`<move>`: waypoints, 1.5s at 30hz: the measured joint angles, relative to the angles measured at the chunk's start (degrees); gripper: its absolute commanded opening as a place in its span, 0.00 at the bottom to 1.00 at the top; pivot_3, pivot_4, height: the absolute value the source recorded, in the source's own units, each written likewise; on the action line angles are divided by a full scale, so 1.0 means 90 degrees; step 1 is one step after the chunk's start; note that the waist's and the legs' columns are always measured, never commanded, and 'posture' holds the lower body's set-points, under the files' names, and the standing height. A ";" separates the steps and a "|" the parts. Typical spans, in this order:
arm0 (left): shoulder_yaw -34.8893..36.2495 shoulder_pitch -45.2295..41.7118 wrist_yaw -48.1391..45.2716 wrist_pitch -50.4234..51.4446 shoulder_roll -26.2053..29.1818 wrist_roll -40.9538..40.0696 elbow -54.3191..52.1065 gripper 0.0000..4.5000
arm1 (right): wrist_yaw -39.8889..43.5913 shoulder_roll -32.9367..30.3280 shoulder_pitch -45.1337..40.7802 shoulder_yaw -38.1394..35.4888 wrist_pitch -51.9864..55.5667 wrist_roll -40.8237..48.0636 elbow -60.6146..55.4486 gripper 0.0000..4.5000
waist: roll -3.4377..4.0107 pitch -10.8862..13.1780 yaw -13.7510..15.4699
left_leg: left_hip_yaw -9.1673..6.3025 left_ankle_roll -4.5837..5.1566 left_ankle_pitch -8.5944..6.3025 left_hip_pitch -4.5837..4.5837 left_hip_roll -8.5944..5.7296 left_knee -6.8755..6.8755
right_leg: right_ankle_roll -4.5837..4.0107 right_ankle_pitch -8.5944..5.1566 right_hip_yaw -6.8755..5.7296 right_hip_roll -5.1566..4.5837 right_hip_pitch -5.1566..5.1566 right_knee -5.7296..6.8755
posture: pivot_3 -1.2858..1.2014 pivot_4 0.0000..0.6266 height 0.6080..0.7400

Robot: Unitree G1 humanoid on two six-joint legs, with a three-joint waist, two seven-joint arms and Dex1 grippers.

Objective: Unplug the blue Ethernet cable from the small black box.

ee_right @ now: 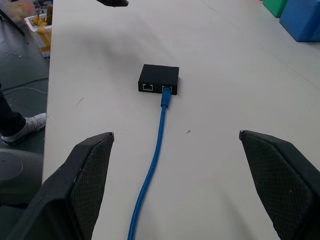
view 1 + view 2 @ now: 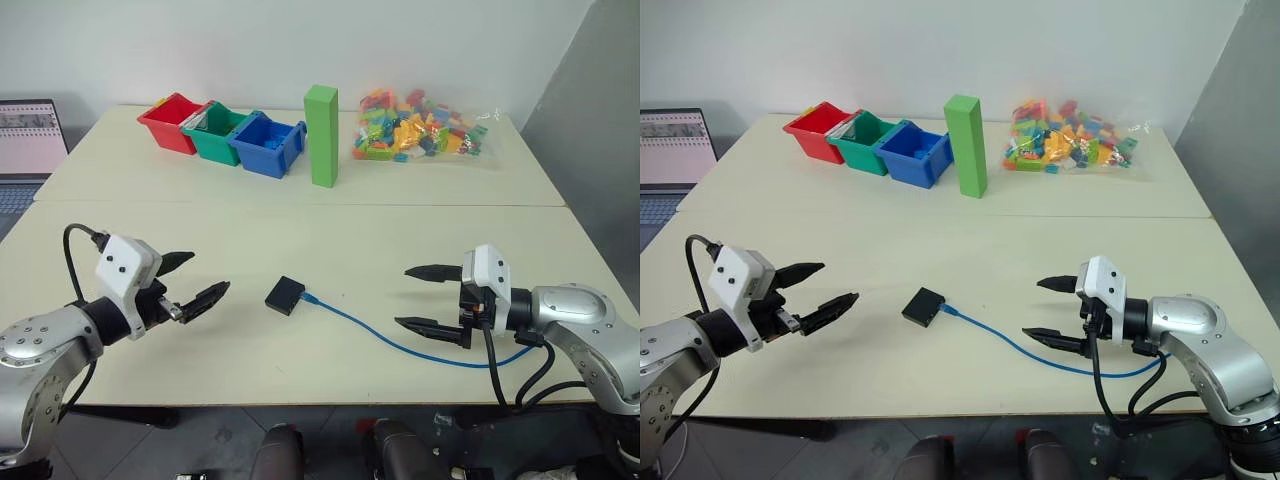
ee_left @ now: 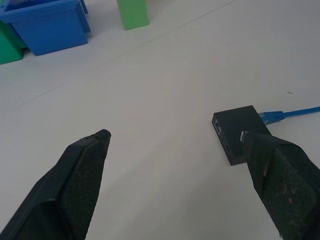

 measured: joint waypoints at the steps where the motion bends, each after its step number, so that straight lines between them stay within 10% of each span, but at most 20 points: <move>1: 0.0000 0.0038 -0.0018 0.0001 -0.0003 -0.0002 -0.0041 0.99 | 0.0000 0.0000 -0.0013 -0.0003 0.0004 0.0004 0.0010 0.94 | 0.0000 0.0000 -0.0003 | 0.0001 0.0000 0.0000 0.0000 0.0000 0.0000 | 0.0000 0.0000 0.0001 0.0000 0.0000 0.0000 | 0.52 0.24 1.00; 13: -0.0145 0.0431 -0.0087 -0.0066 -0.0138 0.0140 -0.0248 0.99 | -0.0008 0.0270 -0.0151 0.0174 -0.0071 -0.0086 0.0189 0.94 | 0.0000 0.0000 -0.0003 | 0.0001 0.0000 0.0000 -0.0001 0.0000 0.0000 | 0.0000 0.0000 0.0002 0.0000 -0.0002 0.0000 | 0.52 0.24 1.00; 31: -0.0417 0.0883 -0.1541 -0.0532 0.0078 0.0171 0.0035 0.99 | -0.1942 0.3639 -0.1800 0.2734 -0.0782 -0.2788 0.3778 0.94 | 0.0002 0.0001 -0.0079 | 0.0002 -0.0001 0.0000 -0.0005 0.0002 -0.0002 | -0.0005 0.0000 0.0000 0.0000 -0.0014 0.0007 | 0.52 0.24 1.00; 45: -0.0423 0.0889 -0.1626 -0.0626 0.0078 0.0226 0.0504 1.00 | -0.1782 0.3792 -0.2071 0.2971 -0.0994 -0.3260 0.4033 0.23 | 0.0001 0.0000 -0.0102 | 0.0001 0.0000 0.0000 -0.0002 0.0004 -0.0003 | -0.0004 -0.0001 -0.0002 0.0000 -0.0014 0.0009 | 0.52 0.24 1.00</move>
